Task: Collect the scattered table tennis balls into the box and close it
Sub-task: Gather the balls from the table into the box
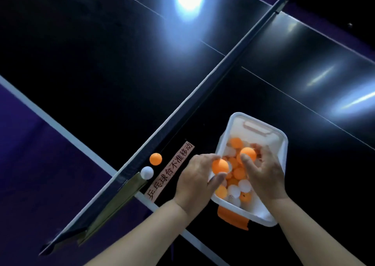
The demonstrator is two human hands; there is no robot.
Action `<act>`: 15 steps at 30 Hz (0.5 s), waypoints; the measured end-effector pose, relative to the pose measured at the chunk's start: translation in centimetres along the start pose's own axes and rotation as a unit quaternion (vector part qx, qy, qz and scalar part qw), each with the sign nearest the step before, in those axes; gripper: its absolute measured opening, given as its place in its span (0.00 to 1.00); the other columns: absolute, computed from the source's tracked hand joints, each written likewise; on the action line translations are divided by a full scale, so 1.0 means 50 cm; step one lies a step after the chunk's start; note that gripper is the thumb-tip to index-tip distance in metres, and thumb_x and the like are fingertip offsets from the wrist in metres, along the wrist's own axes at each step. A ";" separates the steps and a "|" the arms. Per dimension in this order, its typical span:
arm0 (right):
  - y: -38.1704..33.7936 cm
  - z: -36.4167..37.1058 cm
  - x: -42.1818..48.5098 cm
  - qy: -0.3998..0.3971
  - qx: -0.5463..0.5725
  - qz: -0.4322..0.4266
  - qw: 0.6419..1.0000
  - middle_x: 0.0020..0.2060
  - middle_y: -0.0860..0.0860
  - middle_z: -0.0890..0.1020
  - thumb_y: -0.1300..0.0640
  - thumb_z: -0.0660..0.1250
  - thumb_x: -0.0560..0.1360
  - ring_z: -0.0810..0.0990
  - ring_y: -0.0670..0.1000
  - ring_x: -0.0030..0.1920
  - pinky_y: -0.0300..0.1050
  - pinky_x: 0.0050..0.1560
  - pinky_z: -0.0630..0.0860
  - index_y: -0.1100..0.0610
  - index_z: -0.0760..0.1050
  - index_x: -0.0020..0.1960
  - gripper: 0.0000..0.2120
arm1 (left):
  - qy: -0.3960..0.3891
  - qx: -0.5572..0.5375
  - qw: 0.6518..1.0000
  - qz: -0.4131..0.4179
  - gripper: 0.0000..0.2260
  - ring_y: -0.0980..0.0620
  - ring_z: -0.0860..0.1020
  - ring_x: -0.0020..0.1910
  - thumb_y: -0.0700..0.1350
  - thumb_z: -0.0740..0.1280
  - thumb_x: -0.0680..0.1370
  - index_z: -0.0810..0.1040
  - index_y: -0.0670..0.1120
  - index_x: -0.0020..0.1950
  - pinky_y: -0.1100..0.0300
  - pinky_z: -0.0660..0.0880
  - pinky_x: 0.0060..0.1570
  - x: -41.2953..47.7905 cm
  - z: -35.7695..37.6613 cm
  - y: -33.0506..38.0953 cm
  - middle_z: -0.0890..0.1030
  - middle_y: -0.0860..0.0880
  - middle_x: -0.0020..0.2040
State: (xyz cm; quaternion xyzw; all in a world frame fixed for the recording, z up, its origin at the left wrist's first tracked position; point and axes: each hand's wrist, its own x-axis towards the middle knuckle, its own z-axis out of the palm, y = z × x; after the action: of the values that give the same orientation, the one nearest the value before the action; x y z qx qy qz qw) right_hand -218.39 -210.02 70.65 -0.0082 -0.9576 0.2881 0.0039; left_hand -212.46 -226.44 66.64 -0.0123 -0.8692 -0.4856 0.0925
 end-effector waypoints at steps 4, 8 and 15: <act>0.029 -0.027 0.003 0.015 0.021 0.060 0.998 0.48 0.48 0.75 0.36 0.52 0.68 0.76 0.53 0.53 0.55 0.54 0.75 0.51 0.75 0.56 0.27 | -0.021 0.009 1.000 0.015 0.26 0.61 0.66 0.58 0.63 0.57 0.75 0.72 0.47 0.65 0.73 0.59 0.60 0.001 0.022 0.004 0.76 0.52 0.59; 0.002 -0.006 0.017 0.019 0.056 0.037 0.998 0.47 0.48 0.77 0.45 0.60 0.74 0.76 0.53 0.52 0.52 0.53 0.75 0.52 0.76 0.53 0.14 | 0.072 0.083 0.991 -0.074 0.16 0.57 0.67 0.61 0.50 0.61 0.77 0.75 0.46 0.62 0.66 0.61 0.63 -0.030 -0.009 -0.063 0.76 0.50 0.60; -0.118 0.105 0.017 -0.054 0.097 -0.157 0.981 0.39 0.42 0.77 0.56 0.66 0.73 0.77 0.47 0.41 0.43 0.44 0.76 0.55 0.79 0.49 0.06 | 0.037 0.296 0.925 -0.234 0.18 0.41 0.73 0.59 0.41 0.74 0.70 0.76 0.40 0.58 0.47 0.75 0.55 -0.107 -0.072 -0.183 0.76 0.41 0.60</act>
State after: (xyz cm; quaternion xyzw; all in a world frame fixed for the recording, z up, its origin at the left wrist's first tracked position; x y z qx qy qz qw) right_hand -219.40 -217.79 69.53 0.1584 -0.9133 0.3752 -0.0018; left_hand -207.68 -233.95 59.84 0.2370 -0.9475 -0.2144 0.0074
